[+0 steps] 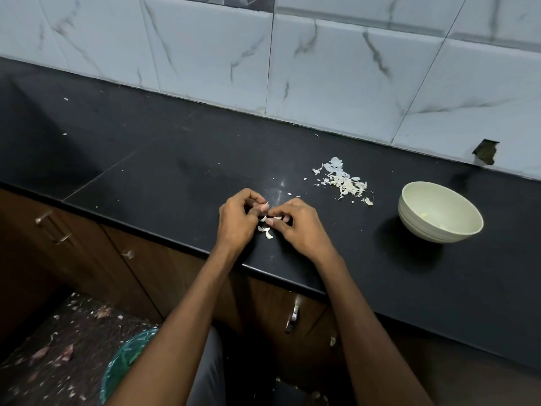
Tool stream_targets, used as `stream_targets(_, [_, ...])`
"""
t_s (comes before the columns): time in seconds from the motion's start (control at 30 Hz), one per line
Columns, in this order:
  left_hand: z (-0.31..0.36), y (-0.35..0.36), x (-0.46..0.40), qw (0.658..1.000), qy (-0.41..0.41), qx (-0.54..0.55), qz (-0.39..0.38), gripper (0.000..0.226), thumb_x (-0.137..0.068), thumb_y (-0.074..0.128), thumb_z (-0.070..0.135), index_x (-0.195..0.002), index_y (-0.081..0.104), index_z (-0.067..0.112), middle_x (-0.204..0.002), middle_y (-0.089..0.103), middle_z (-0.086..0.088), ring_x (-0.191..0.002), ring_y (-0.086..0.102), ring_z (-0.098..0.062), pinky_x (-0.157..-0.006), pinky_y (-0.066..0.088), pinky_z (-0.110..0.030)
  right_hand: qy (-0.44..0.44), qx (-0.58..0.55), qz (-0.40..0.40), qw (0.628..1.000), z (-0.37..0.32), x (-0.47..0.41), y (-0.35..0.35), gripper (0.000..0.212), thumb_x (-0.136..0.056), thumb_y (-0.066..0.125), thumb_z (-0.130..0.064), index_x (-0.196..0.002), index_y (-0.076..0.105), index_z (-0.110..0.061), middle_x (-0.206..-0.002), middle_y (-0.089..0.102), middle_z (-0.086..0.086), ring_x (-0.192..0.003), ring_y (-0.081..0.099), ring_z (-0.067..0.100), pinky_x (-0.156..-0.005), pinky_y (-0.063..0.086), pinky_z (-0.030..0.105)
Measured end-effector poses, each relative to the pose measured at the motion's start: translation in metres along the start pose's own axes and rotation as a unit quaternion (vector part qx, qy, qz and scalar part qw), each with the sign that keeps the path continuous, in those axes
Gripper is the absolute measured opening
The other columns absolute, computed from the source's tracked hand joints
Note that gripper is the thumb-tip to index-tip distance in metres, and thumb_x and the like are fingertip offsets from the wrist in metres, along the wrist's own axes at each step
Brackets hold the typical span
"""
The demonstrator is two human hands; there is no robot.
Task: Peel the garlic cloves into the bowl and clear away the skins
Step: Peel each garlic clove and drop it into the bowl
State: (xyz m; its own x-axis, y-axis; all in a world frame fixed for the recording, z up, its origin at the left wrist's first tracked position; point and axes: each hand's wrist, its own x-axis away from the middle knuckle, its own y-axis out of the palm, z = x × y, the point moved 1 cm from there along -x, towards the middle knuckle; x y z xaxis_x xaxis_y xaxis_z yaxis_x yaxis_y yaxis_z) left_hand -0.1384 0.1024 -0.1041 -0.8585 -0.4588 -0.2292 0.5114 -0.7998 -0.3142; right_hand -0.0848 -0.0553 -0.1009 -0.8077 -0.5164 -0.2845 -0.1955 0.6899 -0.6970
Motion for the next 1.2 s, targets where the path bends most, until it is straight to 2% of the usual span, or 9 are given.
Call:
stream_targets(0.17, [0.0, -0.003, 0.0, 1.0, -0.011, 0.029, -0.007, 0.008, -0.089, 0.079, 0.013, -0.093, 0.08, 0.019, -0.084, 0.078, 0.008, -0.078, 0.072, -0.004, -0.072, 0.052, -0.014, 0.04, -0.084, 0.043, 0.995, 0.003, 0.004, -0.005, 0.005, -0.09, 0.08, -0.015, -0.093, 0.081, -0.019, -0.091, 0.069, -0.008, -0.075, 0.062, 0.002, -0.074, 0.045, 0.012])
stream_targets(0.37, [0.001, -0.002, 0.0, 1.0, 0.0, 0.026, -0.018, 0.013, -0.095, 0.071, 0.013, -0.088, 0.079, 0.021, -0.082, 0.077, 0.01, -0.082, 0.073, -0.01, -0.08, 0.057, -0.03, 0.038, -0.213, 0.084, 0.973, 0.005, 0.016, -0.012, 0.014, -0.092, 0.08, -0.018, -0.106, 0.081, -0.018, -0.102, 0.073, -0.004, -0.087, 0.068, 0.004, -0.079, 0.052, 0.022])
stream_targets(0.47, [-0.001, -0.002, 0.0, 0.999, -0.008, 0.041, -0.028, 0.012, -0.096, 0.07, 0.013, -0.089, 0.075, 0.022, -0.084, 0.078, 0.008, -0.086, 0.075, -0.01, -0.086, 0.06, -0.039, 0.034, -0.14, 0.039, 0.989, 0.0, 0.024, -0.008, 0.037, -0.072, 0.094, -0.038, -0.106, 0.081, -0.03, -0.101, 0.063, -0.008, -0.088, 0.061, 0.006, -0.08, 0.046, 0.016])
stream_targets(0.53, [-0.002, -0.002, 0.001, 0.998, -0.011, 0.052, -0.026, 0.01, -0.097, 0.07, 0.016, -0.09, 0.074, 0.022, -0.085, 0.079, 0.007, -0.087, 0.076, -0.01, -0.086, 0.061, -0.041, 0.026, -0.046, 0.005, 0.999, 0.0, 0.024, -0.003, 0.043, -0.066, 0.094, -0.05, -0.104, 0.081, -0.035, -0.102, 0.06, -0.009, -0.096, 0.059, 0.008, -0.084, 0.048, 0.02])
stream_targets(0.6, [-0.002, -0.002, 0.001, 0.998, -0.004, 0.066, -0.018, 0.008, -0.097, 0.071, 0.018, -0.09, 0.074, 0.021, -0.086, 0.078, 0.005, -0.087, 0.075, -0.013, -0.084, 0.061, -0.042, 0.033, -0.043, 0.0, 0.999, 0.001, 0.022, -0.002, 0.036, -0.068, 0.094, -0.049, -0.098, 0.083, -0.033, -0.1, 0.061, -0.009, -0.094, 0.059, 0.007, -0.083, 0.049, 0.022])
stream_targets(0.8, [-0.001, -0.004, 0.0, 0.99, -0.013, 0.142, 0.013, 0.005, -0.095, 0.074, 0.014, -0.091, 0.075, 0.012, -0.09, 0.078, -0.001, -0.095, 0.073, -0.024, -0.089, 0.058, -0.039, 0.047, -0.104, 0.019, 0.993, 0.0, 0.025, -0.007, 0.007, -0.083, 0.087, -0.025, -0.084, 0.081, -0.024, -0.092, 0.065, -0.006, -0.073, 0.054, 0.002, -0.071, 0.042, 0.012])
stream_targets(1.0, [0.002, -0.008, 0.002, 0.981, -0.002, 0.192, 0.012, 0.007, -0.096, 0.073, 0.013, -0.101, 0.075, 0.008, -0.088, 0.078, -0.006, -0.094, 0.075, -0.024, -0.088, 0.056, -0.028, 0.076, -0.18, 0.089, 0.977, 0.007, 0.024, -0.009, 0.014, -0.099, 0.071, -0.03, -0.095, 0.075, -0.016, -0.089, 0.076, -0.003, -0.079, 0.071, 0.006, -0.075, 0.052, 0.021])
stream_targets(1.1, [0.001, -0.008, 0.002, 0.982, 0.002, 0.189, 0.01, 0.006, -0.094, 0.075, 0.013, -0.099, 0.076, 0.009, -0.087, 0.079, -0.006, -0.092, 0.076, -0.023, -0.087, 0.056, -0.026, 0.083, -0.226, 0.094, 0.966, 0.009, 0.023, -0.011, 0.01, -0.097, 0.075, -0.025, -0.096, 0.075, -0.015, -0.086, 0.078, 0.0, -0.077, 0.071, 0.009, -0.074, 0.053, 0.025])
stream_targets(1.2, [0.003, -0.008, 0.004, 0.979, 0.006, 0.205, 0.01, 0.009, -0.092, 0.078, 0.014, -0.095, 0.074, 0.006, -0.088, 0.079, -0.007, -0.094, 0.076, -0.023, -0.088, 0.056, -0.026, 0.069, -0.217, 0.061, 0.972, 0.005, 0.025, -0.009, 0.009, -0.089, 0.083, -0.016, -0.095, 0.078, -0.013, -0.091, 0.079, -0.001, -0.077, 0.071, 0.007, -0.073, 0.052, 0.018])
